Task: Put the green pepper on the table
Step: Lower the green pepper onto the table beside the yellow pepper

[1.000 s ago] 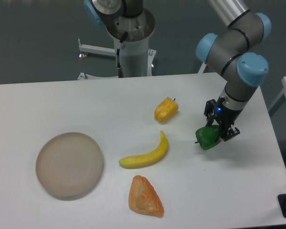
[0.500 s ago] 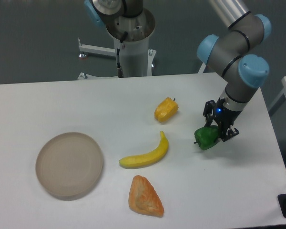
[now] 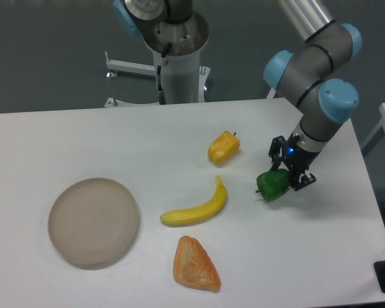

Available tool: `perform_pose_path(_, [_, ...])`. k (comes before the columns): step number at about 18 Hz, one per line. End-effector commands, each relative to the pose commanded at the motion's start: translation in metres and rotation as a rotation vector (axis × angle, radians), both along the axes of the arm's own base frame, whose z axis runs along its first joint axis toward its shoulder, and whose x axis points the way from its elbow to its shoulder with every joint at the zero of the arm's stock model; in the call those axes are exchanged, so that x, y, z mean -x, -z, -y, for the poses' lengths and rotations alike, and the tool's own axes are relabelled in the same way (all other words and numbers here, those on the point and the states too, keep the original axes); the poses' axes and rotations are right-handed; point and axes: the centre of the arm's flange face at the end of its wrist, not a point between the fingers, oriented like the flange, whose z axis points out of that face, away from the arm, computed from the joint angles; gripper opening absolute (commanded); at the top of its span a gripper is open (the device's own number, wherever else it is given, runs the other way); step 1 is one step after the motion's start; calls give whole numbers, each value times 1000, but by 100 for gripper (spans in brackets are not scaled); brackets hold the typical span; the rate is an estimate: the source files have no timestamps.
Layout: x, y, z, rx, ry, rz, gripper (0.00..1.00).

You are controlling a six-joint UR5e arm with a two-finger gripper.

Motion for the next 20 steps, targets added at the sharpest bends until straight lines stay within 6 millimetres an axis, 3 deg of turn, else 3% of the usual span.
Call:
perform_pose_path(18, [0, 2, 0, 2, 1, 4, 48])
perform_pose_path(19, [1, 3, -1, 2, 1, 4, 76])
perform_pose_path(20, [1, 3, -1, 3, 0, 4, 86])
